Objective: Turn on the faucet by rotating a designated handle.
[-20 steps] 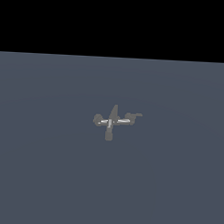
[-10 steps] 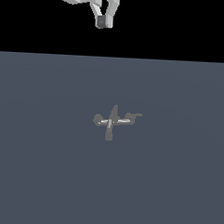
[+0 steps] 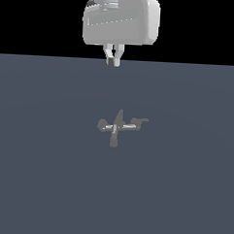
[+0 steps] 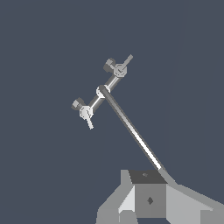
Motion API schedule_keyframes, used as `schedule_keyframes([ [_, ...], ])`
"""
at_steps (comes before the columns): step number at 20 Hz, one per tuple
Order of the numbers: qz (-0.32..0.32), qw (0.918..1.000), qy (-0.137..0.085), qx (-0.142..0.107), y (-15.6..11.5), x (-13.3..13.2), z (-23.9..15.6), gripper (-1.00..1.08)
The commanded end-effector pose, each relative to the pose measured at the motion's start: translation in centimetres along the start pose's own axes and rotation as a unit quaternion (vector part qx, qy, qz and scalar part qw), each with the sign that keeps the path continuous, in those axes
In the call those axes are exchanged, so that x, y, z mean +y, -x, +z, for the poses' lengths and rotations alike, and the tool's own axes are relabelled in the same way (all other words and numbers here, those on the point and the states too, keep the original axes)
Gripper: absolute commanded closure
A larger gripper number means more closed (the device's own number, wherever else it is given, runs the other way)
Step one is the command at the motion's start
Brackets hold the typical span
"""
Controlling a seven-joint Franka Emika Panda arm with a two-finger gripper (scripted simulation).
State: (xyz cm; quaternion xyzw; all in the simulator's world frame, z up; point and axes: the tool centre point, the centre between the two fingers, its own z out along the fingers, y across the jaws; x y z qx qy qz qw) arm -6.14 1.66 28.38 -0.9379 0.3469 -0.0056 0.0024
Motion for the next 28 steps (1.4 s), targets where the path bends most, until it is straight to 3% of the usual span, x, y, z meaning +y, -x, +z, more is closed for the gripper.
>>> schedule_keyframes([
  [1, 0.027, 0.9996, 0.0, 0.0, -1.3, -0.6, 1.7, 1.08],
  [8, 0.101, 0.9949, 0.001, -0.001, -5.2, -1.9, 6.3, 1.08],
  [14, 0.166, 0.9862, 0.003, 0.0, -8.8, -2.5, 10.4, 1.08],
  [28, 0.309, 0.9511, 0.006, -0.001, -17.2, -2.1, 19.4, 1.08],
])
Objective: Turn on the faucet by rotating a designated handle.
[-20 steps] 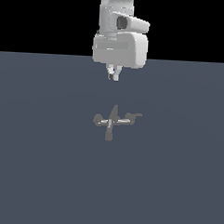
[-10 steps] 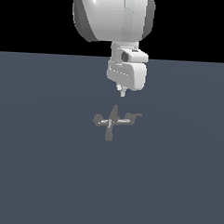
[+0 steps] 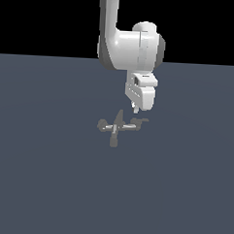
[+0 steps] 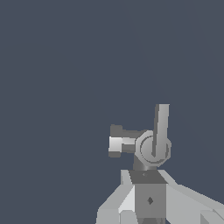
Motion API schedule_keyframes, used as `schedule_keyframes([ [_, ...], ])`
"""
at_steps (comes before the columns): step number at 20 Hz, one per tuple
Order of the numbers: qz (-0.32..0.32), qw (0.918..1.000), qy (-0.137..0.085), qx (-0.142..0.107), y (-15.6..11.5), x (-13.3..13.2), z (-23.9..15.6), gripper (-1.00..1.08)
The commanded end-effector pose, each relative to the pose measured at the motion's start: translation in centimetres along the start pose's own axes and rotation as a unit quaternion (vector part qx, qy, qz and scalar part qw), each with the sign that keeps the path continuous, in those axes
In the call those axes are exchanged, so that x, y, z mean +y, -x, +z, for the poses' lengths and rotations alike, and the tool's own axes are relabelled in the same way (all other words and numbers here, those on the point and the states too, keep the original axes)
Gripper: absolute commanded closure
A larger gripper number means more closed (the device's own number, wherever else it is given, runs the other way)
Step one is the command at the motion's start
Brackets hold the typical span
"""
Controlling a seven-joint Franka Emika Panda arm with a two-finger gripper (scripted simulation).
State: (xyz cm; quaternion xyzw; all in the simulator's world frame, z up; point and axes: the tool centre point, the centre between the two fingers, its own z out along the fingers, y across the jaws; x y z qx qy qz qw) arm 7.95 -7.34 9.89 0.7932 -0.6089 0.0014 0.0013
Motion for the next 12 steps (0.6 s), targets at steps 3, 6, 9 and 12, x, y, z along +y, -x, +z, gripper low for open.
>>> schedule_keyframes([
  [3, 0.035, 0.9994, 0.0, 0.0, -1.8, -0.8, 2.0, 1.08],
  [6, 0.051, 0.9987, 0.0, -0.001, -2.7, -1.2, 2.9, 1.08],
  [9, 0.061, 0.9981, 0.0, -0.001, -3.3, -1.4, 3.5, 1.08],
  [12, 0.067, 0.9978, 0.0, -0.002, -3.6, -1.5, 3.8, 1.08],
])
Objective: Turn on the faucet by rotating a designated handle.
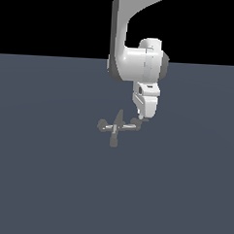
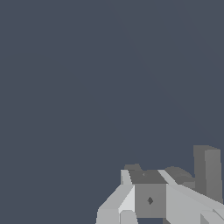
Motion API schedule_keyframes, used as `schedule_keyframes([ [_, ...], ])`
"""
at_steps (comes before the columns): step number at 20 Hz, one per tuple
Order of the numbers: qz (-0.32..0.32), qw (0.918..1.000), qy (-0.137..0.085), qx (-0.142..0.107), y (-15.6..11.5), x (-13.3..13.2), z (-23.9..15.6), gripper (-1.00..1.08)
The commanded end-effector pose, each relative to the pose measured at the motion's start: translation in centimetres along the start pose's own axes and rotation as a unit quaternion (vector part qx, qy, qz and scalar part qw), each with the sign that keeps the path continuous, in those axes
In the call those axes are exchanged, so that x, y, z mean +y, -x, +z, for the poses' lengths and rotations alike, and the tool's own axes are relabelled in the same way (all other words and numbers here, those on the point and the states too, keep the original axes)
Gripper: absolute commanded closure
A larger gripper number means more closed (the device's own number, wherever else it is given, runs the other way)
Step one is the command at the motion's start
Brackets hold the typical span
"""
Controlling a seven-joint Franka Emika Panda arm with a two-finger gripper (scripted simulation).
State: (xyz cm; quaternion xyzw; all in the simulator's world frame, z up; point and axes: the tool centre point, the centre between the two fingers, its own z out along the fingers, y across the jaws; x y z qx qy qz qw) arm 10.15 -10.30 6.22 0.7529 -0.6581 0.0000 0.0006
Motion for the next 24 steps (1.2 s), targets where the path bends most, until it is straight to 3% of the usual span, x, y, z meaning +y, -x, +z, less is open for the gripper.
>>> schedule_keyframes([
  [1, 0.004, 1.0, 0.0, 0.0, -0.2, -0.1, 0.1, 1.08],
  [6, 0.004, 1.0, 0.0, 0.0, -0.2, -0.1, 0.1, 1.08],
  [14, 0.004, 1.0, 0.0, 0.0, -2.2, 2.4, 0.2, 1.08],
  [16, 0.002, 1.0, -0.002, -0.001, -1.8, 2.0, 0.1, 1.08],
  [24, 0.003, 1.0, -0.001, -0.001, -1.8, 4.4, 0.1, 1.08],
])
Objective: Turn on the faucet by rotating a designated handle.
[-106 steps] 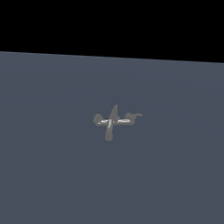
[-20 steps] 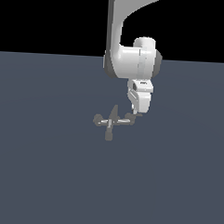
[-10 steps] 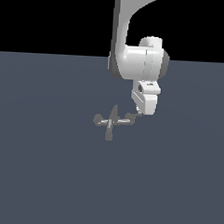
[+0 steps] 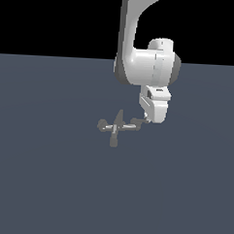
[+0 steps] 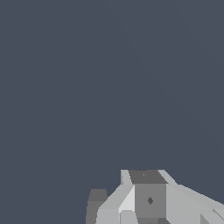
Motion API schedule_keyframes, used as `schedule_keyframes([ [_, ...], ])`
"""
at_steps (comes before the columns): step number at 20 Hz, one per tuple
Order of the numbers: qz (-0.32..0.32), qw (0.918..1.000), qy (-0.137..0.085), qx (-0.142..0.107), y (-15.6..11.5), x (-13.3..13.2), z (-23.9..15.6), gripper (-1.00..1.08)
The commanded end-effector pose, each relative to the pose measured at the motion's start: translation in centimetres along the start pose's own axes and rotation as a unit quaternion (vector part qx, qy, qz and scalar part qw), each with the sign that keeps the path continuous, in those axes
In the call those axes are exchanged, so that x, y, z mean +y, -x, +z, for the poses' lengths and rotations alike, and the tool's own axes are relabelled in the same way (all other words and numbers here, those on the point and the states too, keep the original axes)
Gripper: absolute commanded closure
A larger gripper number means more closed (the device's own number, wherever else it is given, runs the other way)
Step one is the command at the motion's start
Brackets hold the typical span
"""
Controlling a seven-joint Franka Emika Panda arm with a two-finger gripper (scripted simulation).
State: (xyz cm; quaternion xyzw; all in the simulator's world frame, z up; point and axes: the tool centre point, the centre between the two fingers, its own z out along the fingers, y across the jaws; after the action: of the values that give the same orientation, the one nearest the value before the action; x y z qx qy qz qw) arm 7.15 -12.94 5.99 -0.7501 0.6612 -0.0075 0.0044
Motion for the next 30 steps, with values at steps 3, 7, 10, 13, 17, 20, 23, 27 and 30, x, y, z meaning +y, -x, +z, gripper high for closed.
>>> schedule_keyframes([
  [3, -0.001, 1.0, 0.008, -0.003, 0.3, 2.0, -0.1, 1.08],
  [7, 0.0, 1.0, 0.0, 0.0, 0.1, 1.6, -0.1, 1.08],
  [10, 0.0, 1.0, 0.002, -0.001, 0.7, 2.4, -0.1, 1.08],
  [13, 0.0, 1.0, 0.004, -0.001, 1.5, 3.2, -0.2, 1.08],
  [17, 0.0, 1.0, 0.006, -0.002, 2.4, 4.3, -0.2, 1.08],
  [20, 0.0, 1.0, 0.008, -0.003, 2.9, 4.8, -0.2, 1.08],
  [23, 0.01, 0.9999, 0.007, 0.001, 2.3, 4.9, -0.2, 1.08],
  [27, 0.003, 1.0, 0.008, -0.002, 5.4, 4.6, -0.2, 1.08],
  [30, 0.0, 1.0, 0.008, -0.003, 6.7, 4.5, -0.2, 1.08],
])
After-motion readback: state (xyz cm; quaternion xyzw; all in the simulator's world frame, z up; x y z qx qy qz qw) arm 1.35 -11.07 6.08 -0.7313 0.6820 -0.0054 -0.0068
